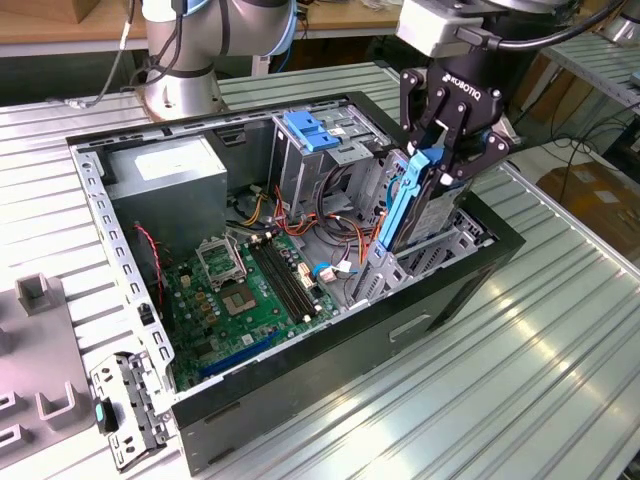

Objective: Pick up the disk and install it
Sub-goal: 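Insert the disk into the insertion slot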

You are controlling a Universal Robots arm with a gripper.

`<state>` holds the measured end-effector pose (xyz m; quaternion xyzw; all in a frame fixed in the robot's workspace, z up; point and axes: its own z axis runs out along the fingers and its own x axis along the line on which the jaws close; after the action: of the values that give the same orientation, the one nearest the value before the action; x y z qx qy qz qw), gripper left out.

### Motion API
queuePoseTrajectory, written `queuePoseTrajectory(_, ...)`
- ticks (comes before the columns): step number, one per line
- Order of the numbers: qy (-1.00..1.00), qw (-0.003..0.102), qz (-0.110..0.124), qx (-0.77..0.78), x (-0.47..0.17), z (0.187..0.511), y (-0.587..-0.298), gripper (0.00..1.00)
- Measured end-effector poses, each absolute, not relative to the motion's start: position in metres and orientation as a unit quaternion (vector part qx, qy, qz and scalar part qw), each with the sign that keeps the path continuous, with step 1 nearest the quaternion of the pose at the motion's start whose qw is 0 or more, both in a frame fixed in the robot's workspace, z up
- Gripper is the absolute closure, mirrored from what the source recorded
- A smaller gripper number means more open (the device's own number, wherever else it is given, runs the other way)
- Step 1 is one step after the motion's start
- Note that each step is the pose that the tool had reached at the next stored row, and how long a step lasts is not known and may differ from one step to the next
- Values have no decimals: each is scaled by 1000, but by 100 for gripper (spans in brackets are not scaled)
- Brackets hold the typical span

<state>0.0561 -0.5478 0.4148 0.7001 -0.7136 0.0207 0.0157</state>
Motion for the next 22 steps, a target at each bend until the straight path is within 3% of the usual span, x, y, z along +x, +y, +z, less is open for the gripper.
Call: queuePoseTrajectory(22, -714, 16, 21, 700, 56, 384, -550, 63)
